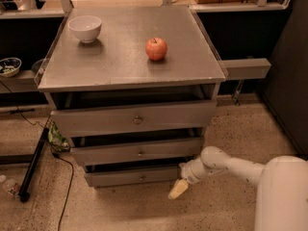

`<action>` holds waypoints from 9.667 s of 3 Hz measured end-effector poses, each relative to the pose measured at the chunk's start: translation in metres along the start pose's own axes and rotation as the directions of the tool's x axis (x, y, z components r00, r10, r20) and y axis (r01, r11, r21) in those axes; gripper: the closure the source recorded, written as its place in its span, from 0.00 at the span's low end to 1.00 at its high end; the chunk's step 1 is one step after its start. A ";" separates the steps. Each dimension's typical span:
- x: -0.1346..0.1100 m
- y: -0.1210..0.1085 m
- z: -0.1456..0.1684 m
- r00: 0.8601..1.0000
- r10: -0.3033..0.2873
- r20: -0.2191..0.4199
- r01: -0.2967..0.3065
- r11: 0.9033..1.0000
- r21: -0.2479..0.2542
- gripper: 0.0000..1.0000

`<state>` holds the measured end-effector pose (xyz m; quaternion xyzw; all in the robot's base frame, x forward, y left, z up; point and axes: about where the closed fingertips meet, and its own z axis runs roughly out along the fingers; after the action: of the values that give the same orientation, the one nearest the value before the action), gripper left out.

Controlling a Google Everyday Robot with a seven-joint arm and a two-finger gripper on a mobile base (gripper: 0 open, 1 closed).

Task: Open bottom drawer

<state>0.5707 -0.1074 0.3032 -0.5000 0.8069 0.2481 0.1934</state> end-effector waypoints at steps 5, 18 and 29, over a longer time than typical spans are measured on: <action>-0.022 -0.032 0.055 0.990 0.042 0.138 -0.048 0.998 0.036 0.00; -0.038 -0.067 0.132 0.995 -0.058 0.080 0.047 0.991 0.129 0.46; -0.019 -0.038 0.110 0.988 0.018 0.155 -0.026 0.999 0.048 1.00</action>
Offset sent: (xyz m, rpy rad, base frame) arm 0.0093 0.0095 -0.0051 0.0452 0.0000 0.0129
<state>0.6202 -0.0427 0.2181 -0.4653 0.8008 0.2682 0.2651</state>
